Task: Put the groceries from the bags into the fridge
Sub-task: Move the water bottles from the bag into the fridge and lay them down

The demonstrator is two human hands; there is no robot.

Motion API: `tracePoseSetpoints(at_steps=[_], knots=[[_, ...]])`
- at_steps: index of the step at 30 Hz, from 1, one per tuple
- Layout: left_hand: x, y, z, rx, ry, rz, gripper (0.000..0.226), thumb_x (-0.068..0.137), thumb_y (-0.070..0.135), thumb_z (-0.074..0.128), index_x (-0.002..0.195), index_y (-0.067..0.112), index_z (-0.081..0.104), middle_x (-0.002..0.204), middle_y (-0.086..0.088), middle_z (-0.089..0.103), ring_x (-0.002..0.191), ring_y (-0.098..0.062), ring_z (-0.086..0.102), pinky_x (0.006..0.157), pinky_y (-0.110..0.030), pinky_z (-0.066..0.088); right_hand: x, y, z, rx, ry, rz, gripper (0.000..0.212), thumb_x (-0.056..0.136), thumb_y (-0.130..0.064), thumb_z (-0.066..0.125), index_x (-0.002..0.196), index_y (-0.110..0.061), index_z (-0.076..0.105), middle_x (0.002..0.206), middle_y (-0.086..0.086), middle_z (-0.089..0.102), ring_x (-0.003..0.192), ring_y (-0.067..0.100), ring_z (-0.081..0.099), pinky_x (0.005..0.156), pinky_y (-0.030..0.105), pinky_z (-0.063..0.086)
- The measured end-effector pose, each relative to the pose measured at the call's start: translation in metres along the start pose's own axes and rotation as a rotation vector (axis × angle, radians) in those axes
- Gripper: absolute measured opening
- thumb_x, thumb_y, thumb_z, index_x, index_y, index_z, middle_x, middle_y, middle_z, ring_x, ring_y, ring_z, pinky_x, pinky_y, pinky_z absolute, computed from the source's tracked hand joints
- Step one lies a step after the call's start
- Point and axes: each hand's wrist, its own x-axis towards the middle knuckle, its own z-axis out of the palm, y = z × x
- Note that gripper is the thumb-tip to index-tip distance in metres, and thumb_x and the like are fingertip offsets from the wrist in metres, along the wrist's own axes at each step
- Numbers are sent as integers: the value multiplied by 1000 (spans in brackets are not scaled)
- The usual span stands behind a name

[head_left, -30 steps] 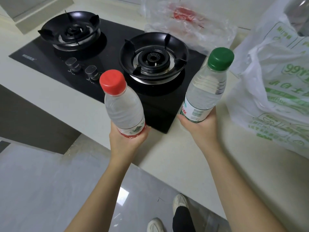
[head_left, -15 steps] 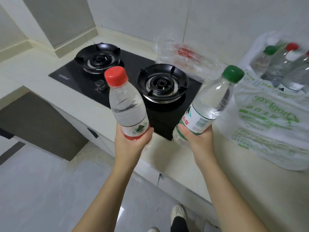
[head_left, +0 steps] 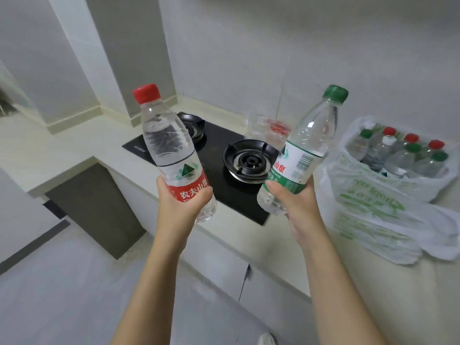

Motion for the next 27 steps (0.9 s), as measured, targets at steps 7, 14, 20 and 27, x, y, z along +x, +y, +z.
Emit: tracePoseSetpoints(at_steps=[7,14,20,27], knots=[[-13,13,-35,-67,118,30,56,63,24,77,113,35,54,98,14,71,91,-7,69,69,-20,55,1,1,48,156,-124,51,54,69,-11,79,115,-28,57,99,-8,73,93,15,69,86,39,54],[-8,22,-91,-147,360,43,72,53,40,80,120,32,54,106,7,71,98,-15,69,77,-28,56,18,19,127,240,-366,220,84,46,-36,94,122,-26,58,107,2,70,99,24,68,84,42,57],[-6,30,-140,-126,600,64,59,66,29,75,120,30,53,102,7,70,99,-17,69,74,-27,57,26,34,208,233,-643,327,55,69,-16,82,115,-32,58,110,1,68,107,27,66,89,42,56],[-34,41,-177,-87,936,143,77,53,41,82,124,30,53,111,4,69,106,-19,66,86,-35,55,9,50,286,186,-1019,315,63,60,-34,81,120,-29,60,112,3,70,107,25,67,89,40,56]])
